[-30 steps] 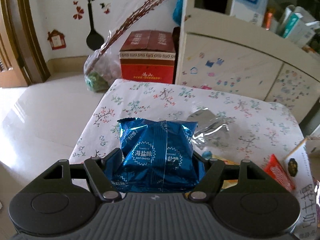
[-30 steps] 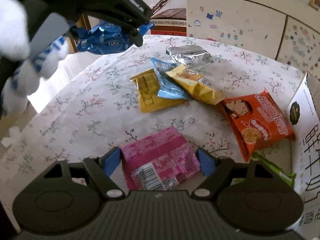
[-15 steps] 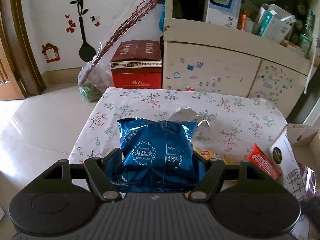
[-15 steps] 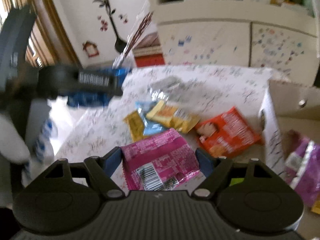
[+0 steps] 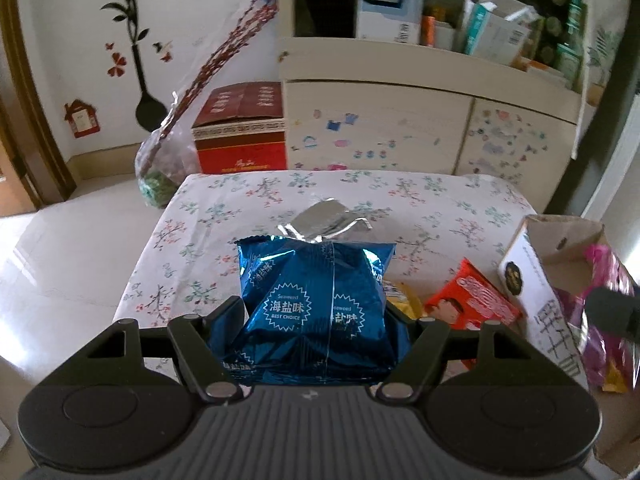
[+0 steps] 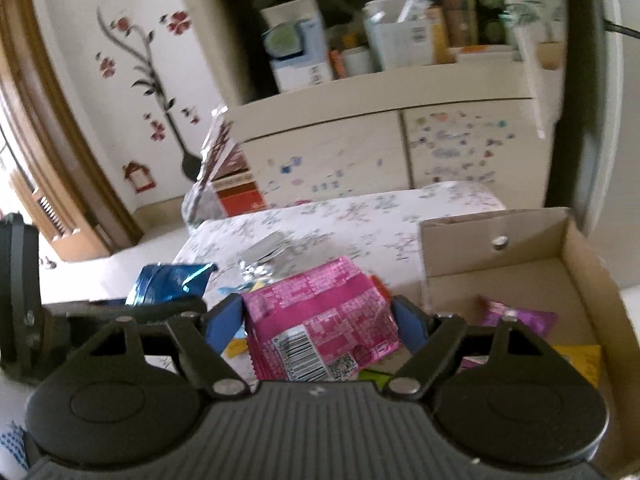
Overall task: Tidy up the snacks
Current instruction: 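Close the right gripper on the pink bag and lift both bags, then lower both bags into the cardboard box and open both grippers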
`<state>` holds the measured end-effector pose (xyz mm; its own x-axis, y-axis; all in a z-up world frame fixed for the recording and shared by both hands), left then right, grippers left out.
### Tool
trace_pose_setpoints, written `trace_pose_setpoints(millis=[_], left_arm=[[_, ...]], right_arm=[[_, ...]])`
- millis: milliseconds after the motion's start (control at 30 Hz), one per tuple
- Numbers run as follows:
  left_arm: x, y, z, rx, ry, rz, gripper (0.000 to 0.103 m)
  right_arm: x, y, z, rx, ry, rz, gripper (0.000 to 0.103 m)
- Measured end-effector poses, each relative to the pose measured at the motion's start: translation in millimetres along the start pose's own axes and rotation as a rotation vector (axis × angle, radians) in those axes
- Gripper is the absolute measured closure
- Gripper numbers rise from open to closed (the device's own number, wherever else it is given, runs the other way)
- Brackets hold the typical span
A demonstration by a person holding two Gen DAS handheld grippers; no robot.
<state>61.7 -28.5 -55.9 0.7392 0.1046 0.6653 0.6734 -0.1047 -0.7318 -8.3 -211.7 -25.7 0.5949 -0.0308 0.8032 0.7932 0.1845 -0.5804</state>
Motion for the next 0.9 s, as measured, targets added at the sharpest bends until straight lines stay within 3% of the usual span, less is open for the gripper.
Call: trace_pose_setpoints(millis=[367,900], left_arm=[[-4,-13,-40,-0.051,0.044,-0.011,0.026],[-24,-20,-105,-0.124,0.136,-0.009,0.026]], right_arm=[[2,-14,-23,-0.049,0.044,-0.022,0.022],[-7,-36,-86,-0.153,0.17,-0.035,0.022]])
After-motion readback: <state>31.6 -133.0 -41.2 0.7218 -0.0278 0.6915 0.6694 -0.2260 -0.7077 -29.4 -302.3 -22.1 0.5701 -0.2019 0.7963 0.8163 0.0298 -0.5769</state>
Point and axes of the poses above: each gripper's, at about its wrist camera, not at the fingertips, and y roughly the way its jaws point, z to its left, x to its top, the point moved 9 cm from there along y, roughly the way its jaws point, and after that the axes turned 15 degrees about -y, right-handed, at the moved point
